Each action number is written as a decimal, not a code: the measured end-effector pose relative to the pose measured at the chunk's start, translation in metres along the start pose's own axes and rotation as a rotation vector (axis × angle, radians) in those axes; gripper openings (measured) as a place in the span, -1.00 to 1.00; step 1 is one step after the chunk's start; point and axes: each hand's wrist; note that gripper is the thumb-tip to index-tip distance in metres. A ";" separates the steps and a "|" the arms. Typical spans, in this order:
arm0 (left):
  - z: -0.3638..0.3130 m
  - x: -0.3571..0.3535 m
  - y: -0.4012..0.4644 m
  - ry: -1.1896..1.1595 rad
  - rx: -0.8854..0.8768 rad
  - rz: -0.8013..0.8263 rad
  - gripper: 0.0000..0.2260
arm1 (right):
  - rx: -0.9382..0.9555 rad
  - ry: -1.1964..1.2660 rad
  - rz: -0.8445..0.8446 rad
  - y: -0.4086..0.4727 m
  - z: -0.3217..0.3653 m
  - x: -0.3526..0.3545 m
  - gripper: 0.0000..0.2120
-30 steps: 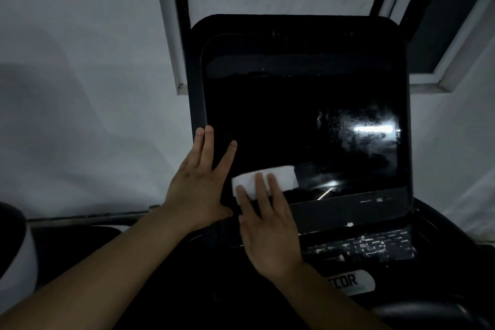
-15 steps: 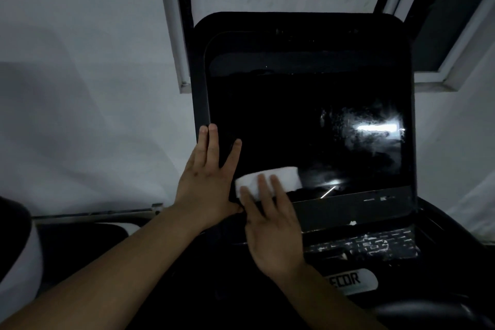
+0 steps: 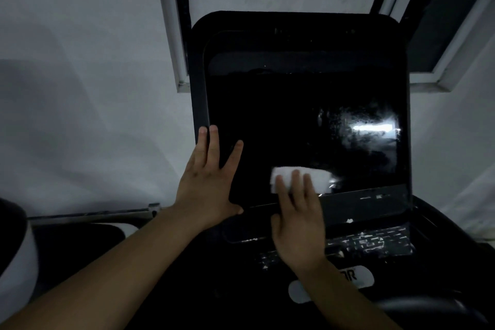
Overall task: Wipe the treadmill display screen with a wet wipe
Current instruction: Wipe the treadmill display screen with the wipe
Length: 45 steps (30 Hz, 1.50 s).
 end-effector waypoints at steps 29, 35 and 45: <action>-0.027 -0.018 -0.005 0.020 0.018 -0.204 0.08 | -0.075 -0.041 -0.027 0.015 -0.092 0.018 -0.41; -0.068 -0.024 0.002 0.040 -0.079 -0.221 0.06 | 0.076 -0.009 0.021 -0.018 -0.051 0.002 -0.34; -0.080 -0.041 -0.008 0.054 -0.068 -0.211 0.06 | 0.095 -0.038 -0.022 0.097 -0.060 0.036 -0.44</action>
Point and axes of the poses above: each hand's wrist, its own y-axis towards the middle knuckle, its own x-axis out of the back of the hand, z = x × y, and after that the axes turned 4 degrees about x, right-handed
